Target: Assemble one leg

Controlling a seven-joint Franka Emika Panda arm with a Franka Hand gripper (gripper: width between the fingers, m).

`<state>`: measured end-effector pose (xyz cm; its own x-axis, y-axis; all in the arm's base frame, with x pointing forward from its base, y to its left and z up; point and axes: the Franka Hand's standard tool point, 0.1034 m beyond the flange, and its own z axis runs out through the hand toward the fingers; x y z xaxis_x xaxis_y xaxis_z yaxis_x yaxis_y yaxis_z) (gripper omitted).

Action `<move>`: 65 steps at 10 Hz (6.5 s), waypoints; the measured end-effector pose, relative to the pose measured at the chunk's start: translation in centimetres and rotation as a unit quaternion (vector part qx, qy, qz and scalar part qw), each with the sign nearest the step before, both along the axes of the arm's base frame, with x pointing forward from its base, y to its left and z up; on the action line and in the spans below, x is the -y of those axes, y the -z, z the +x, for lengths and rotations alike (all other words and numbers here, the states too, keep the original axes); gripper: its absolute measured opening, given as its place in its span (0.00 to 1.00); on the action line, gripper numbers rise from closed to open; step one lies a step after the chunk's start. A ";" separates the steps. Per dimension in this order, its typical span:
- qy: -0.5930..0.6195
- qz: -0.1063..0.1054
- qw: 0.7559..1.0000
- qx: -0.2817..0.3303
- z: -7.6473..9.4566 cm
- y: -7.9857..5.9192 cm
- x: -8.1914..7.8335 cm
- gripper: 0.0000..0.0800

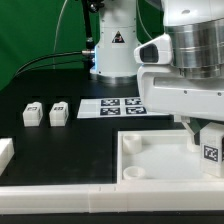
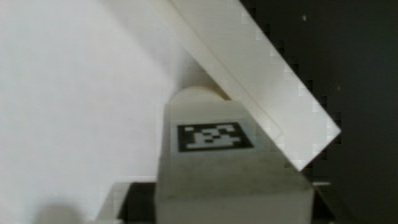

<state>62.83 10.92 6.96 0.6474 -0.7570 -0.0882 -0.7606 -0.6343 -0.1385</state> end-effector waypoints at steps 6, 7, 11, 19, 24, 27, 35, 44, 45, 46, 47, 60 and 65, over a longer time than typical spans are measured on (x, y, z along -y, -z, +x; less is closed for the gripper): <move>0.301 0.028 0.952 -0.051 -0.3 0.1 -0.9 0.37; 0.305 0.028 0.951 -0.052 -0.3 0.1 -0.8 0.37; 0.294 0.027 0.954 -0.051 -0.4 0.2 -1.0 0.74; -0.128 -0.020 0.992 -0.010 -0.2 -0.3 -1.5 0.81; -0.392 -0.025 0.919 0.028 0.2 -0.4 -0.5 0.81; -0.412 -0.025 0.910 0.031 0.2 -0.4 -0.4 0.81; -0.350 -0.022 0.936 0.023 0.2 -0.3 -0.1 0.36; 0.240 -0.017 0.970 -0.040 -0.2 -0.2 0.0 0.37; 0.292 -0.013 0.955 -0.047 -0.2 -0.2 0.0 0.37; 0.328 -0.012 0.943 -0.051 -0.2 -0.2 0.0 0.37; 0.350 -0.010 0.935 -0.055 -0.2 -0.2 -0.1 0.37; -0.076 -0.039 0.996 -0.006 -0.2 -0.2 -0.4 0.81; -0.360 -0.064 0.930 0.024 -0.2 -0.2 -0.1 0.81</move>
Offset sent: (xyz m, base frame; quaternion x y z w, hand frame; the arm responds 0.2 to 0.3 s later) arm -0.0038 0.0000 -0.0050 -0.0044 0.0139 0.2319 0.9726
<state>62.67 10.98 7.14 0.9917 -0.1276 0.0146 -0.1268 -0.9907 -0.0500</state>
